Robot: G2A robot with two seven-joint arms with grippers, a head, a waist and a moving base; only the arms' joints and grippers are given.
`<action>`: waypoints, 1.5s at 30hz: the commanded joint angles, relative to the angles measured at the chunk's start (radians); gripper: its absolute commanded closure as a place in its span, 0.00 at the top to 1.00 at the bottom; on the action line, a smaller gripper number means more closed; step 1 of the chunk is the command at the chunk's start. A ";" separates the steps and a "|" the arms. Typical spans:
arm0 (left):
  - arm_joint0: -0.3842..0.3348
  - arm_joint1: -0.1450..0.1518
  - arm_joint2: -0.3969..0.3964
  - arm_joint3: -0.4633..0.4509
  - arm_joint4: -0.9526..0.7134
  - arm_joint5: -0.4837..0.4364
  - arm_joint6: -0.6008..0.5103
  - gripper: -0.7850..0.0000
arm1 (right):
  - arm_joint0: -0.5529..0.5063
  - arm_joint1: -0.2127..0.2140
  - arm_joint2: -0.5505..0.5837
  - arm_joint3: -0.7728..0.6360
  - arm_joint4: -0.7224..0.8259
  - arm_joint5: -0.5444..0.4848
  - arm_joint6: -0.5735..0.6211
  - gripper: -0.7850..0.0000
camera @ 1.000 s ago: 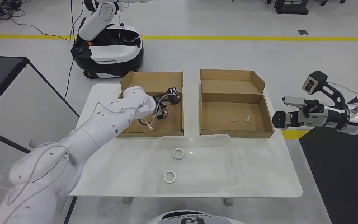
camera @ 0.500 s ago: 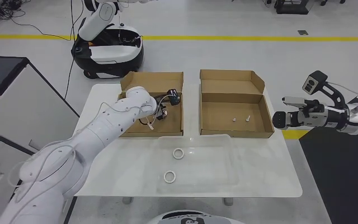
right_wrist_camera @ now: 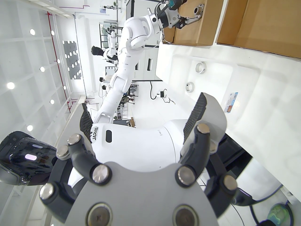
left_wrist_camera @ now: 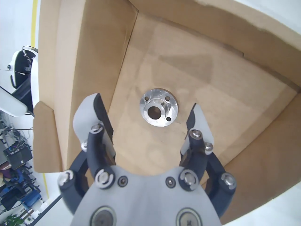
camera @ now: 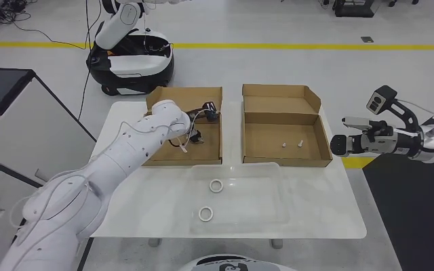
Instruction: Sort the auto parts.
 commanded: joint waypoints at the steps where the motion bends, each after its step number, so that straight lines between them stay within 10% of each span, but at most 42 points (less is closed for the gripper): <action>1: 0.000 0.008 -0.016 -0.037 0.000 -0.005 -0.031 1.00 | 0.000 0.000 0.000 0.000 0.000 0.000 0.000 1.00; 23: 0.065 0.075 -0.171 -0.632 -0.210 0.077 -0.505 1.00 | 0.000 0.000 0.000 0.000 0.000 0.000 0.000 1.00; 45: 0.093 0.020 -0.069 -0.823 -0.255 0.213 -0.601 1.00 | 0.000 0.000 0.000 0.000 0.000 0.000 0.000 1.00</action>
